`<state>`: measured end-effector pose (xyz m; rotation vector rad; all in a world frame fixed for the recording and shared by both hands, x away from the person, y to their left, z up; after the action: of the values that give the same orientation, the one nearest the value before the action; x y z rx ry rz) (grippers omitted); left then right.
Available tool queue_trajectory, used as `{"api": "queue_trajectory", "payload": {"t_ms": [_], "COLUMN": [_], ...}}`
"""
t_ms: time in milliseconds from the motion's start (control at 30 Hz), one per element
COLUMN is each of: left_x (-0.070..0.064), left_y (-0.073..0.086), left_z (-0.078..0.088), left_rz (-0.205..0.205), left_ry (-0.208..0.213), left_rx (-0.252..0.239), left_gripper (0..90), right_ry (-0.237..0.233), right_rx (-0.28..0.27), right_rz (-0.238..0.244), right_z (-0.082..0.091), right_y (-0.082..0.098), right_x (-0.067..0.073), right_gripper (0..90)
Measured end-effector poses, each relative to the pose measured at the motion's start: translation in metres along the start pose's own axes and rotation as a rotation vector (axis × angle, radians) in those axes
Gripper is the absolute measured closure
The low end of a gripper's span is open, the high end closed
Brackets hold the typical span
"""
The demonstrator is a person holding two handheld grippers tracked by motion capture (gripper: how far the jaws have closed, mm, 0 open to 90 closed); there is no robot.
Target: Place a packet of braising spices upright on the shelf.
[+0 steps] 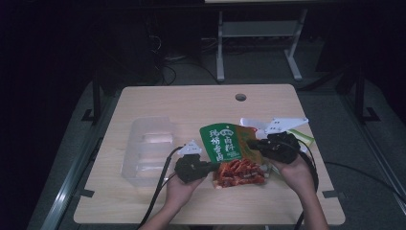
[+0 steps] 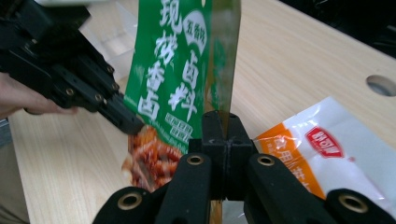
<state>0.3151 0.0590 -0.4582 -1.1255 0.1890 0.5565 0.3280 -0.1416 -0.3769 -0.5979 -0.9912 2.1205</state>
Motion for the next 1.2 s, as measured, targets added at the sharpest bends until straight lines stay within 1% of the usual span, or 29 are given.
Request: {"api": "queue_trajectory", "payload": {"t_ms": [67,100,133,167,200,233,267,300,333,367,500,567,667,700,800,867,900,1000,1033,1067,1100,1133,1167,1200], "left_x": [0.000,0.000,0.001,0.001,0.001,0.000,0.000,-0.001,-0.001,-0.002,-0.003,-0.004,-0.004,-0.005,-0.005,-0.007,-0.009,-0.014,-0.015,-0.015,-0.017,-0.018,-0.019,-0.018], "left_y": [0.001,0.002,0.002,0.003,0.003,0.003,0.003,0.002,0.002,0.002,0.002,0.003,0.003,0.004,0.004,0.003,0.004,0.008,0.009,0.009,0.011,0.015,0.017,0.019], "left_z": [0.001,0.002,0.004,0.004,0.004,0.005,0.005,0.006,0.006,0.006,0.006,0.007,0.007,0.008,0.009,0.013,0.015,0.019,0.020,0.020,0.021,0.023,0.024,0.026], "left_rz": [0.004,0.010,0.013,0.007,0.007,0.000,-0.007,-0.032,-0.032,-0.046,-0.052,-0.055,-0.050,-0.044,-0.038,-0.021,-0.020,-0.056,-0.064,-0.064,-0.074,-0.087,-0.095,-0.109], "left_ry": [-0.007,-0.012,-0.022,-0.027,-0.027,-0.028,-0.028,-0.036,-0.036,-0.046,-0.049,-0.049,-0.050,-0.047,-0.053,-0.050,-0.051,-0.089,-0.095,-0.095,-0.102,-0.107,-0.109,-0.121], "left_rx": [0.002,0.001,-0.009,-0.007,-0.007,-0.003,-0.003,0.010,0.010,0.015,0.020,0.020,0.022,0.017,0.012,-0.005,-0.016,-0.006,-0.006,-0.006,-0.001,0.004,0.010,0.015], "left_gripper": [87.8,87.9,88.0,88.1,88.2,88.2,88.1,88.1,88.2,88.2,88.3,88.2,87.3,86.2,79.7,67.6,65.3,58.4,56.1,53.8,53.8,48.9,47.2,46.3], "right_ry": [-0.009,-0.028,-0.043,-0.058,-0.058,-0.072,-0.096,-0.110,-0.120,-0.125,-0.140,-0.147,-0.155,-0.160,-0.170,-0.174,-0.169,-0.181,-0.183,-0.183,-0.188,-0.191,-0.194,-0.194], "right_rx": [0.002,0.021,0.024,0.022,0.022,0.026,0.034,0.032,0.036,0.043,0.067,0.101,0.099,0.096,0.094,0.095,0.095,0.088,0.084,0.084,0.078,0.069,0.060,0.052], "right_rz": [-0.003,-0.011,-0.026,-0.032,-0.032,-0.041,-0.062,-0.061,-0.066,-0.077,-0.085,-0.076,-0.066,-0.066,-0.058,-0.060,-0.056,-0.063,-0.062,-0.062,-0.060,-0.061,-0.062,-0.064], "right_z": [-0.003,-0.008,-0.010,-0.013,-0.013,-0.015,-0.020,-0.022,-0.024,-0.026,-0.037,-0.043,-0.045,-0.044,-0.041,-0.041,-0.041,-0.040,-0.040,-0.040,-0.039,-0.037,-0.036,-0.035], "right_y": [0.001,0.005,0.007,0.008,0.008,0.010,0.013,0.015,0.017,0.018,0.024,0.027,0.027,0.027,0.026,0.025,0.025,0.025,0.025,0.025,0.025,0.023,0.021,0.020], "right_x": [0.000,0.000,0.001,0.001,0.001,0.002,0.002,0.002,0.002,0.003,0.006,0.009,0.012,0.012,0.012,0.013,0.013,0.012,0.012,0.012,0.013,0.013,0.014,0.015], "right_gripper": [89.1,87.4,86.5,85.4,85.4,83.3,80.2,79.0,77.8,77.3,75.3,76.9,87.4,88.2,88.7,88.7,88.7,88.8,88.9,88.9,88.9,88.9,88.9,88.9]}}
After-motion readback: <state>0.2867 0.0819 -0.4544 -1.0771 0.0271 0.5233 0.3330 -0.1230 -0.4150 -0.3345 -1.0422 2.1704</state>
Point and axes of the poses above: each handheld gripper's, and its own axes: z roughly backward along the jaws, y roughly out of its underside, x roughly to its left, the point moved 6 cm from there along -z, roughly forward along the jaws, and after that the axes turned 14 degrees about y, right-handed, at the moved point
